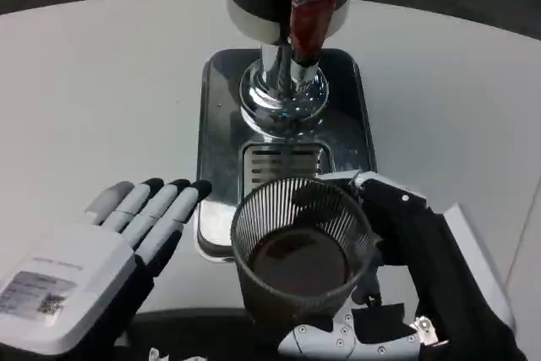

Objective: Grasp the cup under the faucet to collect the drink, then remove the cup.

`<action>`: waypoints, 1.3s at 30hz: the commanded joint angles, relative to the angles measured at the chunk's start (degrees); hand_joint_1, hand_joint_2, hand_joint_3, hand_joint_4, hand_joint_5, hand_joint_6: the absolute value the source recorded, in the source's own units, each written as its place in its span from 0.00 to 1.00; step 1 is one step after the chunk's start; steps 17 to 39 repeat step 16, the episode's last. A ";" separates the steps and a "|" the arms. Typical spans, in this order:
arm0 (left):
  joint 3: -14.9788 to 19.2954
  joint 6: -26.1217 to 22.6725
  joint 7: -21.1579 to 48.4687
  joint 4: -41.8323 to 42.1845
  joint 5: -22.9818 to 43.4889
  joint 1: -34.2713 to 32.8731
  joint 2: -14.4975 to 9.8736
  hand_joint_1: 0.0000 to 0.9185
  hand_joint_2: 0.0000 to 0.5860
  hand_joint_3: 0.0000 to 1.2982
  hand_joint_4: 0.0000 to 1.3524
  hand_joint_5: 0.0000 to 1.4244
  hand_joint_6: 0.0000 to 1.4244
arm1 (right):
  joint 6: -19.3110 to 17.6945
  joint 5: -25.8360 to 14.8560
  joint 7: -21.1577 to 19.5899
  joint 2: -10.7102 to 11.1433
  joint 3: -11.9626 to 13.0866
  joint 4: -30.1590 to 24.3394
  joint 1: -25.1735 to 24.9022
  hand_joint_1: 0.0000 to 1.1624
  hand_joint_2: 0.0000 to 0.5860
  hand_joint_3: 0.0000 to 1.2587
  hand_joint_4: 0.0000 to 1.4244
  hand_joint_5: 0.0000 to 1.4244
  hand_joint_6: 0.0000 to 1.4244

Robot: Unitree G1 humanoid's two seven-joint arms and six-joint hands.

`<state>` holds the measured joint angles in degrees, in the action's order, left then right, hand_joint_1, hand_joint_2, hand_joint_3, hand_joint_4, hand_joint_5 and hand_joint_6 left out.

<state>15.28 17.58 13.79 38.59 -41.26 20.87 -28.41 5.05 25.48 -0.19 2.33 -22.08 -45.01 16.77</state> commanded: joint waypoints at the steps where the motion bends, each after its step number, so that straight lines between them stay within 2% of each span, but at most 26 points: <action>1: -0.40 -1.10 0.61 -0.58 0.55 0.51 0.14 0.00 0.06 0.00 0.00 0.00 0.00 | -2.75 -0.46 -0.93 -0.54 0.05 -1.05 -0.30 0.95 0.17 0.60 0.66 0.70 0.95; 15: -1.33 -5.30 2.47 0.49 -0.29 -0.46 0.01 0.00 0.07 0.00 0.00 0.00 0.00 | -2.18 -0.02 -0.65 -0.62 0.34 -1.07 -1.56 0.94 0.20 0.61 0.67 0.70 0.95; 39: -1.35 -5.41 2.50 0.51 -0.25 -0.43 -0.01 0.00 0.08 0.00 0.00 0.00 0.00 | -2.14 -0.03 -0.68 -0.67 0.30 -1.08 -1.50 0.94 0.20 0.61 0.67 0.70 0.95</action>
